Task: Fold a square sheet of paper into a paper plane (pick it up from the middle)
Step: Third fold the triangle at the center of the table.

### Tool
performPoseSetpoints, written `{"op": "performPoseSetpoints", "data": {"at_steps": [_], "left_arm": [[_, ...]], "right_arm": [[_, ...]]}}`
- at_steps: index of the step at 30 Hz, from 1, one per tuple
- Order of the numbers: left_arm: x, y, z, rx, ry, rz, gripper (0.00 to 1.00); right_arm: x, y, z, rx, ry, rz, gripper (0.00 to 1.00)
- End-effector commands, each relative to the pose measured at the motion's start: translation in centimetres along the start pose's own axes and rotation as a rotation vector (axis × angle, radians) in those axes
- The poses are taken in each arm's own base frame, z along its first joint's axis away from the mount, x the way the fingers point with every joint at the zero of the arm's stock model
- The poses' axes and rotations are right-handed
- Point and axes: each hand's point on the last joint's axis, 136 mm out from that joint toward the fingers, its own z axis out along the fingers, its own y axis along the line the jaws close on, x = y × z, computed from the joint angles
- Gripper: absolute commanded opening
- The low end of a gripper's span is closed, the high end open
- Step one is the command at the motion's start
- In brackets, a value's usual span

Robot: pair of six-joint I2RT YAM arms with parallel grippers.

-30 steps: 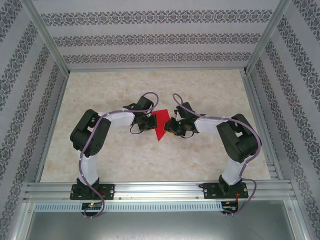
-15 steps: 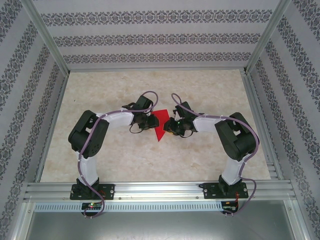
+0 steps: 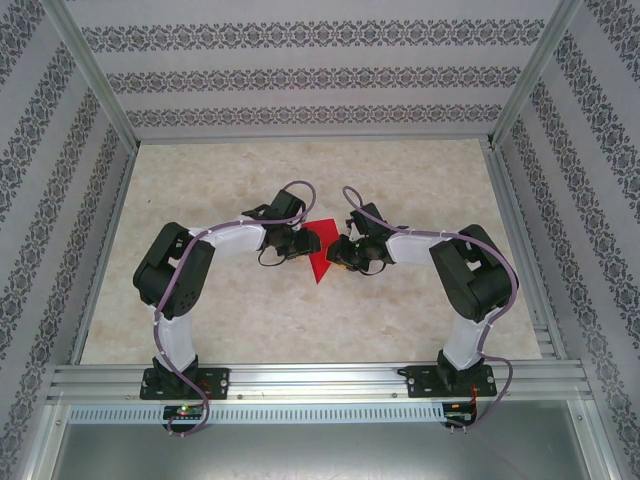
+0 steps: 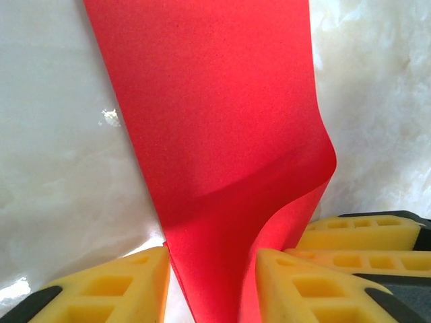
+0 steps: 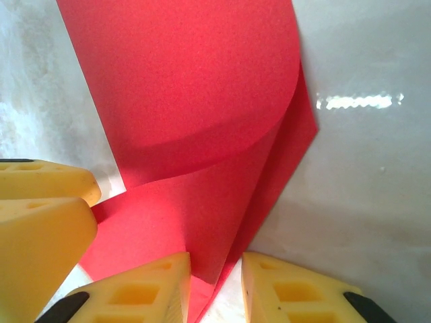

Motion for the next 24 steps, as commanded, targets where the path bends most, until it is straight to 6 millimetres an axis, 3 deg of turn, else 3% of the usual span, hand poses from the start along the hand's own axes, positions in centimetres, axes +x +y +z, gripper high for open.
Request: {"op": "performPoseSetpoints", "data": {"at_steps": [1,4,9,13,24], "left_arm": [[0.6,-0.8,-0.6,0.023,0.003,0.034,0.41],[0.8,-1.3,-0.4,0.057,0.011,0.037,0.36],[0.7,-2.3,-0.2,0.112,0.018,0.044,0.21],[0.5,-1.6,-0.1,0.073,0.008,0.045,0.10],[0.2,-0.2,0.5,0.000,0.001,0.056,0.04]], "right_arm": [[-0.1,0.3,0.4,-0.001,-0.006,-0.010,0.28],[-0.1,0.2,0.4,0.001,-0.005,-0.008,0.28],[-0.2,0.2,0.4,0.000,-0.006,-0.002,0.28],[-0.4,0.6,0.0,-0.011,-0.014,-0.011,0.28],[-0.7,2.0,-1.5,-0.056,-0.035,-0.060,0.26]]}}
